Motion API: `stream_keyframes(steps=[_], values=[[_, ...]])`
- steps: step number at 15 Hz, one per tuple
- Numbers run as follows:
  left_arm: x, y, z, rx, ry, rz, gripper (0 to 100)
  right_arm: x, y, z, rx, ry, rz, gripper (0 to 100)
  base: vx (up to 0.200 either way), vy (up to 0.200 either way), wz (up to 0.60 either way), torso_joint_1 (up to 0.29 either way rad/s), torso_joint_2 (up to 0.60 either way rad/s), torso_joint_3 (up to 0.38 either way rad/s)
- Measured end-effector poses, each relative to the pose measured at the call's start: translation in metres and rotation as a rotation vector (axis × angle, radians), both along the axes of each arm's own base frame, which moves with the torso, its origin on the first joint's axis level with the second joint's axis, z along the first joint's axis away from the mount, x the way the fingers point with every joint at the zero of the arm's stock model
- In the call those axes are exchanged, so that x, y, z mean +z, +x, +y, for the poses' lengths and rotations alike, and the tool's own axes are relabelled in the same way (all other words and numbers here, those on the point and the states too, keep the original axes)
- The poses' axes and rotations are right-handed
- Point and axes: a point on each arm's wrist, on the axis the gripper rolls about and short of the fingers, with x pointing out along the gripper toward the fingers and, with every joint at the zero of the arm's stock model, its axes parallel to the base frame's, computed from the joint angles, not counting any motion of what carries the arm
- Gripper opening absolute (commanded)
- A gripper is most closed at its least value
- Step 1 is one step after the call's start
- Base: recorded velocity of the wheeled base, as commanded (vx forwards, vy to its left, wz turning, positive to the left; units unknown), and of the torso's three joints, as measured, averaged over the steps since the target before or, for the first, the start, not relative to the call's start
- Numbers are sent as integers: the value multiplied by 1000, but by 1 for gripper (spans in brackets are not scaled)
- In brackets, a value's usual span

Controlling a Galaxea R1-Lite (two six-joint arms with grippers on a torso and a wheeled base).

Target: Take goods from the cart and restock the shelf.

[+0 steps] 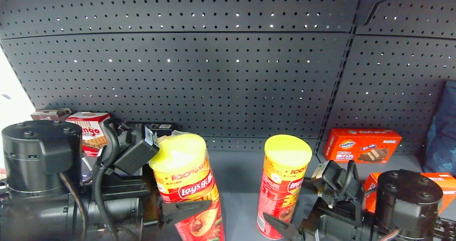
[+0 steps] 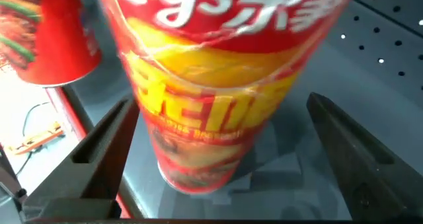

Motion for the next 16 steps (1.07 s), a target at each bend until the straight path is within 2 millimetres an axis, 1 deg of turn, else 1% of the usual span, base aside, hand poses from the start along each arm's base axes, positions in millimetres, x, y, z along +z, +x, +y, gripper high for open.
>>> stream_keyframes(steps=[3, 6, 11, 16], values=[[-2, -5, 3, 0, 1, 2, 0, -3, 3, 4, 2, -6, 6, 100, 0, 0, 0, 0, 0, 0], [-3, -7, 4, 1, 3, 5, 0, -3, -1, 2, 11, -6, 8, 100, 0, 0, 0, 0, 0, 0], [-1, -8, 5, 2, -1, -1, 0, -1, -15, -13, 10, -1, 4, 100, 0, 0, 0, 0, 0, 0], [0, -8, 5, 4, -2, -2, 0, 2, -11, -18, -20, 5, -2, 100, 0, 0, 0, 0, 0, 0]])
